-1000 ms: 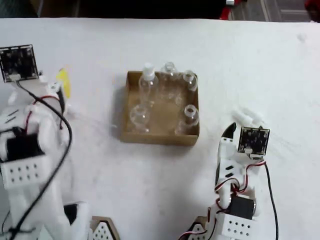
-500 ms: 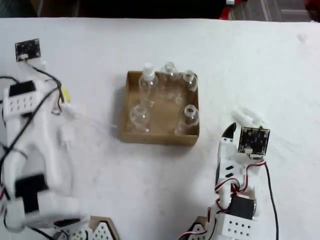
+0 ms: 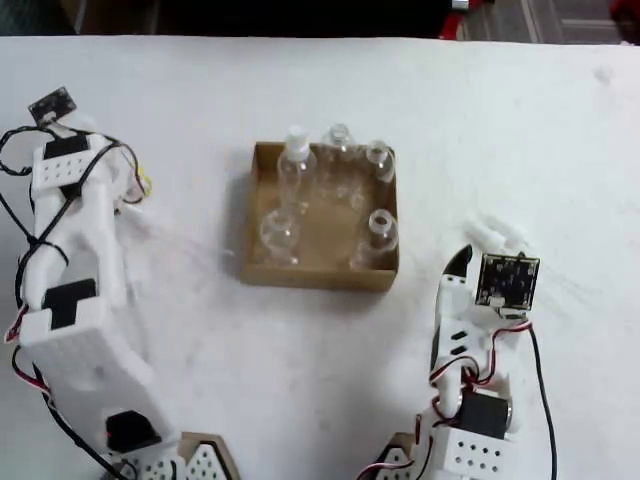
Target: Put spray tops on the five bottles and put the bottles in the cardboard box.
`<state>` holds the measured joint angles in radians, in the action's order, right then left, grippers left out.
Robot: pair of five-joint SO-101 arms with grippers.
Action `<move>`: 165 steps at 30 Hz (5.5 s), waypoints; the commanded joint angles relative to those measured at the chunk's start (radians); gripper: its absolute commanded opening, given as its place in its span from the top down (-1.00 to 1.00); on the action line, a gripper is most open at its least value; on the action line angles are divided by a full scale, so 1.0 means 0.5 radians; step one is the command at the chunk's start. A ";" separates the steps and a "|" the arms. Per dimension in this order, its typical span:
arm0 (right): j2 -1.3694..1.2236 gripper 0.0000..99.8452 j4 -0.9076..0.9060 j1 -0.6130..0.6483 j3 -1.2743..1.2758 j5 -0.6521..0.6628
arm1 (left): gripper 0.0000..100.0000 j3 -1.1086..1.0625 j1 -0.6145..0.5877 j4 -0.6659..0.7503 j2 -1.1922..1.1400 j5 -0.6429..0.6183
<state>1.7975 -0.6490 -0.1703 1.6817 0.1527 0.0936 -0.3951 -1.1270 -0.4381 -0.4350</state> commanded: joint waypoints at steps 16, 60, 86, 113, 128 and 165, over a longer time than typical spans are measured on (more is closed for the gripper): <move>0.002 0.54 0.017 0.017 0.018 0.021 | 0.93 0.123 0.051 0.147 -0.186 -0.052; 0.002 0.54 0.017 0.014 0.018 0.021 | 0.96 1.126 1.063 -1.209 1.281 0.362; 0.002 0.54 0.017 0.017 0.018 0.021 | 0.96 -1.194 1.603 1.927 2.058 1.129; 0.002 0.54 0.023 0.014 0.018 0.021 | 0.95 -1.160 1.692 3.692 1.220 1.111; 0.002 0.54 0.023 0.014 0.018 0.021 | 0.95 -1.169 1.428 3.931 0.910 0.687; 0.002 0.54 0.023 0.014 0.018 0.021 | 0.95 -1.289 1.539 4.109 0.821 0.687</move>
<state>1.7975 -0.6490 -0.1703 1.6817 0.1527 -0.5524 0.3583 0.9030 -0.0468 -0.0790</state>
